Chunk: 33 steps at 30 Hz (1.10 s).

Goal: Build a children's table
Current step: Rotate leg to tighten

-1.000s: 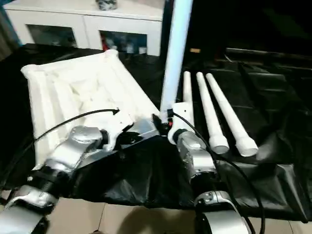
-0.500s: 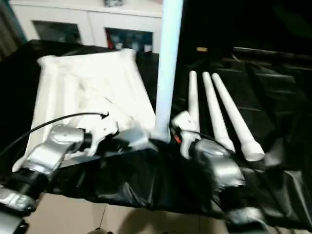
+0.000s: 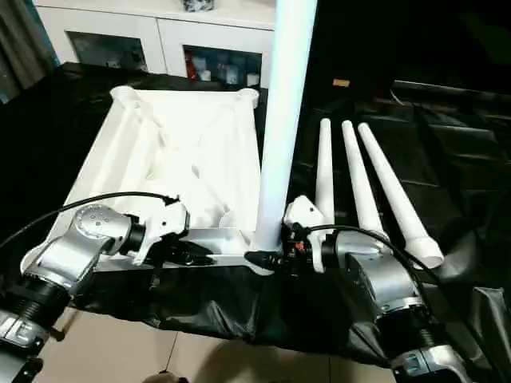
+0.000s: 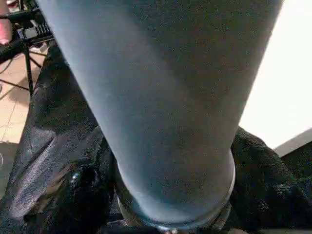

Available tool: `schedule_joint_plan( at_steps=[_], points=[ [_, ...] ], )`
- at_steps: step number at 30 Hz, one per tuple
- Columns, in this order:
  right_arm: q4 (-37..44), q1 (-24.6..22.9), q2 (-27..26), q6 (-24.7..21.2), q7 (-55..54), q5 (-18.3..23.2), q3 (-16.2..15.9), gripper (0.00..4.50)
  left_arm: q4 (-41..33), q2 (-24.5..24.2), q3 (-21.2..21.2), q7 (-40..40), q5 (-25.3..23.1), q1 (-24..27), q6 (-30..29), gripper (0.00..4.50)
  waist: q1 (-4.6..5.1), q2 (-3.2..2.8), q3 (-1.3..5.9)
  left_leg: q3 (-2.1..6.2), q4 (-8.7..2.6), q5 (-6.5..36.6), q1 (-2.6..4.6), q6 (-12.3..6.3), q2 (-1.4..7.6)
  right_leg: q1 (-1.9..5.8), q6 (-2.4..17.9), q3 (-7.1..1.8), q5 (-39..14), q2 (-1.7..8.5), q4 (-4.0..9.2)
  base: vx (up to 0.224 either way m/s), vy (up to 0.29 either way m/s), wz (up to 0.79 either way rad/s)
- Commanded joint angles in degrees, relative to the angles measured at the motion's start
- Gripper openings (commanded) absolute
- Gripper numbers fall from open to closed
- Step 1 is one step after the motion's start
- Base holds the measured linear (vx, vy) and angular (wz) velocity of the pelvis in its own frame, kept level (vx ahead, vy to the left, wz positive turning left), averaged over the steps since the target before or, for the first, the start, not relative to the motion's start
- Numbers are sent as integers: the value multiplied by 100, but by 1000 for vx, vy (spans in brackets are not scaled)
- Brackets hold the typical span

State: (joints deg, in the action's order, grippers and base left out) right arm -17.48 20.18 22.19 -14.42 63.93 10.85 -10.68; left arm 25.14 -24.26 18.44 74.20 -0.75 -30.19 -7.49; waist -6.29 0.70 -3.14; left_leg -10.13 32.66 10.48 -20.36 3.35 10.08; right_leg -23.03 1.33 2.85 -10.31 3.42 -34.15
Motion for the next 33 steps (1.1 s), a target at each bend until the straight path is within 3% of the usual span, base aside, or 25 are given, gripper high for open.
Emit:
schedule_joint_plan(
  at_steps=[1, 4, 6, 10, 12, 15, 20, 21, 25, 26, 28, 33],
  points=[
    [169, -101, -248, -106, -14, 107, -203, 279, 79, 193, -11, -361, 25, -78, -152, 0, 2, 15, 350, 69, -328, 920, 26, -316, 314, 298, 1214, -262, -1008, 480, 360, 0, 0, 0],
    [-236, 10, -590, -91, -887, -142, -69, 277, 214, 434, -151, -829, 4, -177, -323, 0, 31, 25, 318, 82, -360, 1196, 57, -166, 300, 265, 1106, -256, -1651, 497, 427, 0, 0, 0],
    [-545, 122, -822, -63, -1451, -265, 40, 276, 302, 595, -217, -1156, -38, -261, -431, 0, 74, 29, 307, 113, -383, 1448, 73, -16, 294, 254, 908, -260, -2294, 511, 486, 0, 0, 0],
    [-1301, 428, -1510, -48, -2786, -338, 376, 275, 440, 1007, -354, -2005, -167, -445, -767, 0, 156, 23, 312, 134, -395, 1457, 41, 50, 284, 274, 869, -257, -2253, 507, 481, 0, 0, 0],
    [-1697, 618, -1890, 14, -3419, -347, 541, 275, 504, 1236, -451, -2517, -237, -529, -939, 0, 199, 9, 302, 137, -387, 1633, 86, 111, 264, 236, 814, -241, -2605, 516, 534, 0, 0, 0],
    [-2032, 842, -2293, 48, -3956, -300, 706, 275, 413, 1480, -468, -2795, -258, -533, -1082, 0, 185, -3, 311, 127, -393, 1491, 55, 39, 270, 246, 866, -262, -2169, 493, 504, 0, 0, 0],
    [-2103, 900, -2408, 356, -4093, -491, 649, 275, 270, 1522, -319, -2650, -297, -456, -1071, 0, 178, -17, 343, 113, -384, 1307, 42, -18, 279, 268, 1002, -273, -1513, 483, 431, 0, 0, 0],
    [-2160, 930, -2369, 423, -4094, -433, 775, 331, 263, 1423, -254, -2514, -299, -416, -980, 0, 176, 15, 353, 97, -368, 1244, 42, -71, 271, 282, 1048, -275, -1372, 488, 425, 0, 0, 0],
    [-2164, 960, -2284, 463, -3881, -280, 968, 355, 259, 1263, -210, -2306, -316, -362, -774, 0, 177, -7, 341, 99, -378, 1266, 33, -122, 271, 285, 1029, -275, -1503, 492, 438, 0, 0, 0],
    [-2119, 946, -2209, 481, -3741, -283, 948, 382, 253, 1201, -205, -2201, -301, -340, -695, 0, 176, -3, 343, 102, -382, 1286, 31, -117, 274, 291, 997, -273, -1576, 494, 441, 0, 0, 0],
    [-1976, 885, -2036, 531, -3449, -322, 823, 393, 164, 1052, -172, -1890, -207, -261, -505, 0, 183, -8, 358, 105, -371, 1183, 19, -147, 278, 303, 1014, -276, -1415, 491, 419, 0, 0, 0],
    [-1265, 548, -1464, 391, -2247, -197, 465, 393, -62, 631, -38, -1133, -98, -90, -209, 0, 154, -14, 378, 80, -338, 833, 32, -322, 293, 310, 1246, -271, -561, 463, 333, 0, 0, 0]
  ],
)
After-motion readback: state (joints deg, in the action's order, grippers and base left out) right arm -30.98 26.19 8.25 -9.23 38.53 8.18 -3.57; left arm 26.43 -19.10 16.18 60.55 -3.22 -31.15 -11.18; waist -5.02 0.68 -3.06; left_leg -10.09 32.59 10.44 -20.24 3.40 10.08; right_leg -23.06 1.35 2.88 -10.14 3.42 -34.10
